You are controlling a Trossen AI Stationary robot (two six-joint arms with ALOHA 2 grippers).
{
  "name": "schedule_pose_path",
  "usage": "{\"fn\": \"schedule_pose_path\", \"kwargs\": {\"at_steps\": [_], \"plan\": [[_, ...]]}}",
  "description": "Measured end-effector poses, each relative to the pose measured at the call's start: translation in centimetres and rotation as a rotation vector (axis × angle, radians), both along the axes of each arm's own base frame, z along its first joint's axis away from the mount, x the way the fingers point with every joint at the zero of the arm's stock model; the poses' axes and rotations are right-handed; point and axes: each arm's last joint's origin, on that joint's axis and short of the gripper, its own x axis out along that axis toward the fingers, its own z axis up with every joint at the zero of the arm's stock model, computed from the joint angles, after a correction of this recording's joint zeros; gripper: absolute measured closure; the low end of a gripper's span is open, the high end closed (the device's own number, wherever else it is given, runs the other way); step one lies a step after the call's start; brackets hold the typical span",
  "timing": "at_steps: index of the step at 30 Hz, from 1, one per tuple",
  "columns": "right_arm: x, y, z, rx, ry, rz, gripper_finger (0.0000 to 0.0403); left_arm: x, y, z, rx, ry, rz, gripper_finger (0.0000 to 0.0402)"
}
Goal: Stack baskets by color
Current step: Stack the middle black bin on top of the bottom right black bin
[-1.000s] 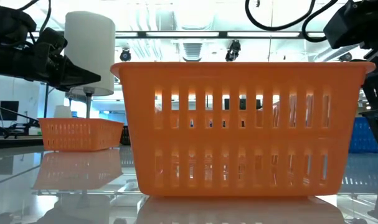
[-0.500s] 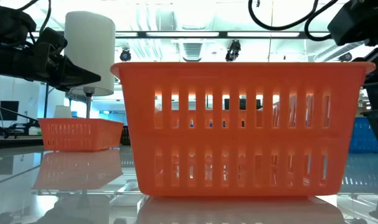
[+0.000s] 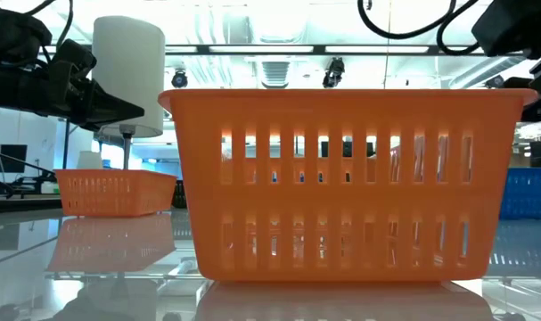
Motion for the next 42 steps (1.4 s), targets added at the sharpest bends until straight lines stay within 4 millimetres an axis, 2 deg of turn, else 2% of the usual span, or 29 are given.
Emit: {"fn": "schedule_pose_path", "kwargs": {"at_steps": [5,10,16,20,25,29,33,38,42], "plan": [[0.2,0.1,0.4,0.010,-0.010,0.002,0.0393,0.0,0.0,0.0,0.000,0.000,0.000,0.0400],[0.4,0.2,-0.5,-0.023,0.014,-0.001,0.0387,0.0,0.0,0.0,0.000,0.000,0.000,0.0400],[0.6,0.2,-0.9,-0.046,0.020,-0.003,0.0333,0.0,0.0,0.0,0.000,0.000,0.000,0.0400],[0.6,0.1,-0.2,-0.035,0.013,-0.021,0.0296,0.0,0.0,0.0,0.000,0.000,0.000,0.0400],[1.1,-0.2,1.1,-0.022,0.001,-0.080,0.0272,0.0,0.0,0.0,0.000,0.000,0.000,0.0400],[1.2,-0.3,0.7,-0.044,0.008,-0.098,0.0261,0.0,0.0,0.0,0.000,0.000,0.000,0.0400],[1.4,-0.2,-0.2,-0.062,0.038,-0.073,0.0276,0.0,0.0,0.0,0.000,0.000,0.000,0.0400],[1.8,0.0,-1.0,-0.086,0.053,-0.044,0.0330,0.0,0.0,0.0,0.000,0.000,0.000,0.0400],[1.9,-0.1,-0.6,-0.100,0.078,-0.052,0.0350,0.0,0.0,0.0,0.000,0.000,0.000,0.0400]]}}
